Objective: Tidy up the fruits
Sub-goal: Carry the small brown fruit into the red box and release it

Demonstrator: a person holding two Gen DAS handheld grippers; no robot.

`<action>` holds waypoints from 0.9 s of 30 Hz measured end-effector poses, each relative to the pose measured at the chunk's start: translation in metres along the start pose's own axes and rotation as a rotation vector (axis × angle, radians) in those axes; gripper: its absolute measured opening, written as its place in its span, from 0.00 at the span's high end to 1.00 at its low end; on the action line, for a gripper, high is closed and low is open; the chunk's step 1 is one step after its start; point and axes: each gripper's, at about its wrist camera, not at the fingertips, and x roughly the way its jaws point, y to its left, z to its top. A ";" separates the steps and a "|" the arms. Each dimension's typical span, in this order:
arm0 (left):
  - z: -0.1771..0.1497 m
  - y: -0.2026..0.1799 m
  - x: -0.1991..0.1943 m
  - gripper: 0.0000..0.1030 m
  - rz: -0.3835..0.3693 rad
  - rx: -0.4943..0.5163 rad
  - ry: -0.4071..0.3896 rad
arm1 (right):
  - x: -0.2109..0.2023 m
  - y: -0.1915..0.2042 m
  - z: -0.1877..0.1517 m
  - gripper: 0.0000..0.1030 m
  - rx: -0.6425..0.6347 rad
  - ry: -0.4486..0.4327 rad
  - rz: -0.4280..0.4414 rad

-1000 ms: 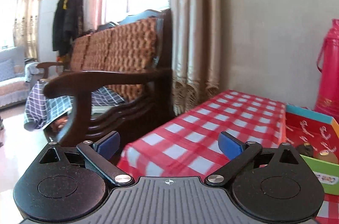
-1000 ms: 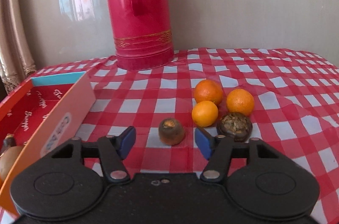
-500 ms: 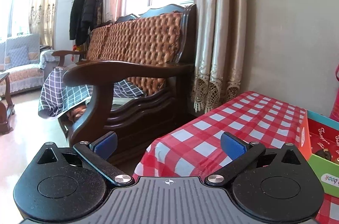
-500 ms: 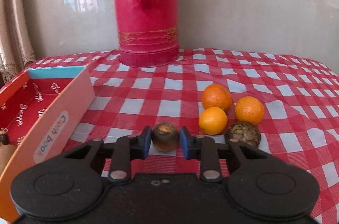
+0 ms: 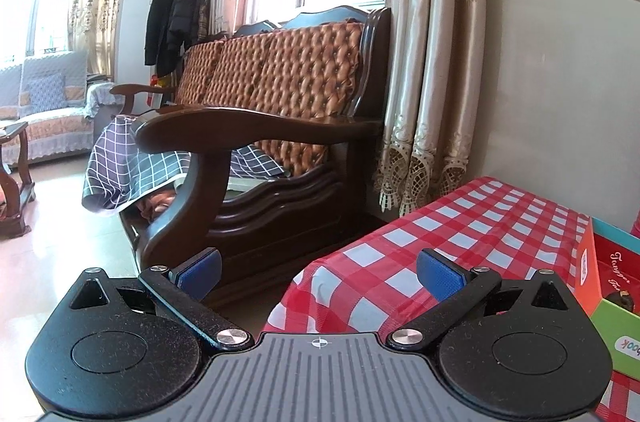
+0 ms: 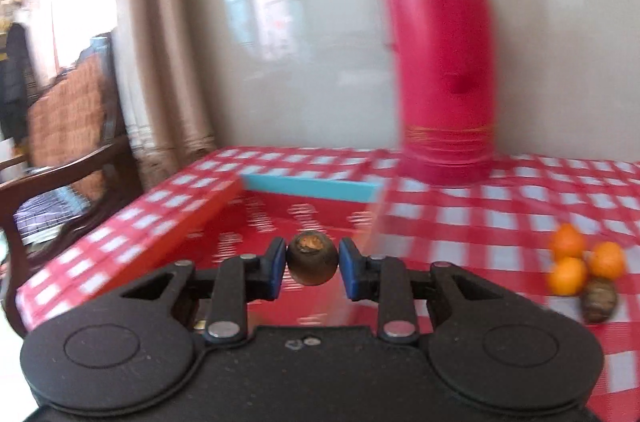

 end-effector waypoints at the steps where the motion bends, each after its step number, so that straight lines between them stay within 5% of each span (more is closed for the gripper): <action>1: 0.000 0.000 0.000 0.00 0.003 -0.001 0.000 | 0.001 0.008 -0.001 0.80 -0.010 0.008 0.025; 14: 0.001 0.006 0.002 0.00 0.007 -0.019 0.006 | 0.015 0.072 -0.014 0.72 -0.076 0.102 0.197; 18: 0.001 0.003 0.001 0.00 -0.002 -0.017 0.003 | 0.003 0.065 -0.011 0.51 -0.054 0.073 0.182; 27: -0.001 -0.027 -0.008 0.00 -0.059 0.044 -0.020 | -0.026 0.027 -0.011 0.37 -0.033 -0.002 0.025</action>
